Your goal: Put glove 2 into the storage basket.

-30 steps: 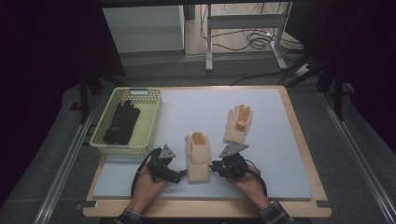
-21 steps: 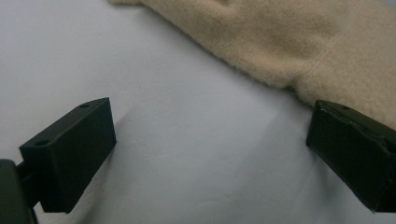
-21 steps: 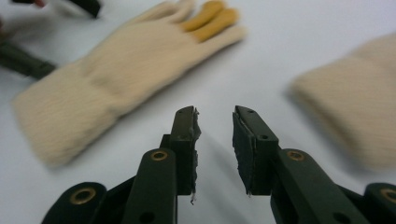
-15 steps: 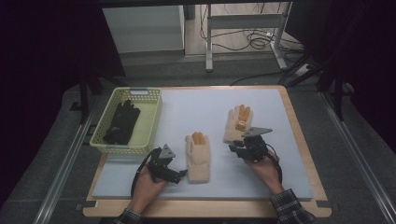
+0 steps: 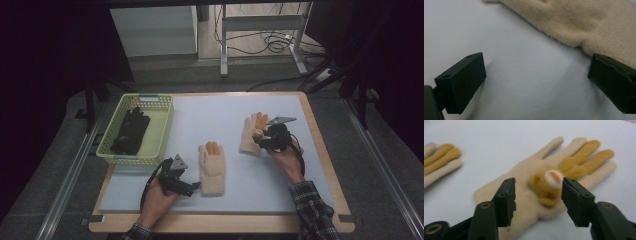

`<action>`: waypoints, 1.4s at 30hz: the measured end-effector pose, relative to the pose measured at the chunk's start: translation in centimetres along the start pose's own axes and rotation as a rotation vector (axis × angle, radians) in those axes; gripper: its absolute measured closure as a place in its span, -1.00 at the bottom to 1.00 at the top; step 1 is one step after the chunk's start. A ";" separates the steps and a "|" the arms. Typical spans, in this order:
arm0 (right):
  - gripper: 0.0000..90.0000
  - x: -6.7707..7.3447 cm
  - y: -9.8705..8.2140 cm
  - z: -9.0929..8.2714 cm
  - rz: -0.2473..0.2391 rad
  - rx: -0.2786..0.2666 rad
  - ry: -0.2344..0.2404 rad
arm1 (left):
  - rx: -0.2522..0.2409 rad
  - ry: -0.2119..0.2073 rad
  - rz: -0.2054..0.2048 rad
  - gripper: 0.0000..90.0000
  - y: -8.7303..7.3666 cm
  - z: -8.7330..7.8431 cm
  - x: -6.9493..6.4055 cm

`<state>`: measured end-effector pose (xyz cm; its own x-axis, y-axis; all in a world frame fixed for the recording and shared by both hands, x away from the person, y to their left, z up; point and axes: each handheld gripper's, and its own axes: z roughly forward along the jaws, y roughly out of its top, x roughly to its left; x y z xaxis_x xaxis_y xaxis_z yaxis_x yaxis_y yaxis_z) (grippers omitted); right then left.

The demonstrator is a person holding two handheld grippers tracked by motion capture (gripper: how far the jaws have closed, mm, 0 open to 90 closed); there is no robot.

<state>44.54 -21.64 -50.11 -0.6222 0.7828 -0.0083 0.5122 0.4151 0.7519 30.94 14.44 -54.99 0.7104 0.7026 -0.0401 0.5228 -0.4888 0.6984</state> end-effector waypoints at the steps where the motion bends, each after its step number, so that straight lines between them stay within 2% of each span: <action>1: -0.10 -0.3 0.1 0.3 0.005 0.004 -0.002 | 0.000 0.000 0.000 -0.97 0.0 0.0 0.0; 5: -0.26 -0.7 0.1 1.7 0.002 0.009 -0.008 | -0.001 0.003 0.003 -0.96 0.0 0.0 0.0; 8: -0.28 -0.7 0.1 2.7 -0.014 0.014 -0.024 | -0.006 0.008 0.011 -0.94 0.0 -0.1 -0.1; 9: -0.26 -0.7 0.0 2.8 -0.019 0.017 -0.029 | -0.012 0.014 0.016 -0.93 -0.1 -0.2 -0.2; 12: 0.10 -0.5 -0.2 3.3 -0.033 0.025 -0.074 | -0.010 0.024 0.029 -0.91 -0.2 -0.4 -0.5; 15: 0.23 -0.5 -0.2 3.2 -0.017 0.018 -0.076 | -0.007 0.037 0.031 -0.91 -0.6 -0.9 -0.4; 20: 0.28 -0.4 -0.1 2.0 -0.010 -0.001 -0.062 | 0.004 0.071 0.006 -0.91 -1.5 -1.8 0.3; 24: 0.28 -0.2 0.1 0.6 0.007 -0.029 -0.029 | -0.001 0.045 -0.041 -0.92 -2.3 -2.2 0.8; 29: 0.28 0.6 0.2 -0.8 -0.009 -0.042 -0.006 | 0.002 0.042 -0.043 -0.93 -2.3 -2.2 0.8; 34: 0.28 1.9 0.5 -2.5 -0.026 -0.066 0.036 | -0.001 0.041 -0.047 -0.93 -2.3 -2.1 0.9; 42: 0.27 5.3 1.3 -5.4 -0.105 -0.098 0.111 | -0.003 0.041 -0.050 -0.93 -2.3 -2.1 0.9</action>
<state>38.68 -19.42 -45.61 -0.7337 0.6792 -0.0211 0.3843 0.4403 0.8114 29.32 17.28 -55.14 0.6637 0.7466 -0.0458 0.5556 -0.4510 0.6985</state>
